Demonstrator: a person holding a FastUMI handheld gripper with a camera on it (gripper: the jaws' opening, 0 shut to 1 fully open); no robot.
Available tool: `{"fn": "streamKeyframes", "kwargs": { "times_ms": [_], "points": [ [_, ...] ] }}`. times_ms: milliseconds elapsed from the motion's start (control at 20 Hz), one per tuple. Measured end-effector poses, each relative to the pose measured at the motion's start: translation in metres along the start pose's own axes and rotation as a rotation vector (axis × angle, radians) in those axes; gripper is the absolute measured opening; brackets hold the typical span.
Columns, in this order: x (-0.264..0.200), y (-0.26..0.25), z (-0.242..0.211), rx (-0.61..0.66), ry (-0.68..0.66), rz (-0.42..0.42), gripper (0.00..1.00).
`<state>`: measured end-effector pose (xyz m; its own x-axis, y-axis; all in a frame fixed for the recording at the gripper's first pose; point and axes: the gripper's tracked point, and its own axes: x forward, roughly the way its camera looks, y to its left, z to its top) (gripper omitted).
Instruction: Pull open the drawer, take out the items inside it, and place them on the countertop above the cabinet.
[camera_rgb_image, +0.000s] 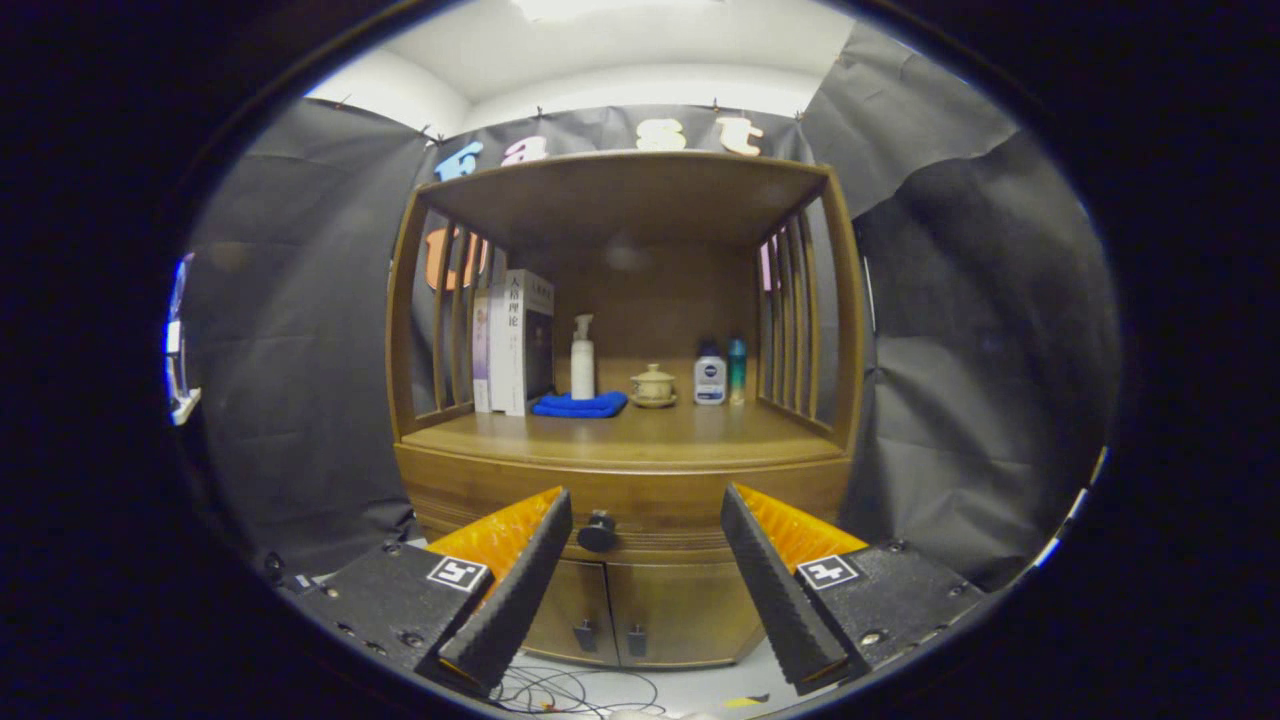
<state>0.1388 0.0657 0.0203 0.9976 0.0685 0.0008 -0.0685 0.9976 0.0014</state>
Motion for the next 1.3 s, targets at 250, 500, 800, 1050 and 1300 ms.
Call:
{"fn": "streamKeyframes", "kwargs": {
  "times_ms": [250,500,800,1050,1300],
  "points": [
    [0.052,0.022,-0.027,0.024,0.064,-0.007,0.98],
    [0.091,0.035,-0.051,0.007,0.084,-0.026,0.98],
    [0.124,0.039,-0.078,-0.031,0.113,-0.055,0.97],
    [0.136,0.042,-0.096,-0.029,0.136,-0.046,0.76],
    [0.145,0.041,-0.107,-0.022,0.149,-0.062,0.60]
  ]
}}
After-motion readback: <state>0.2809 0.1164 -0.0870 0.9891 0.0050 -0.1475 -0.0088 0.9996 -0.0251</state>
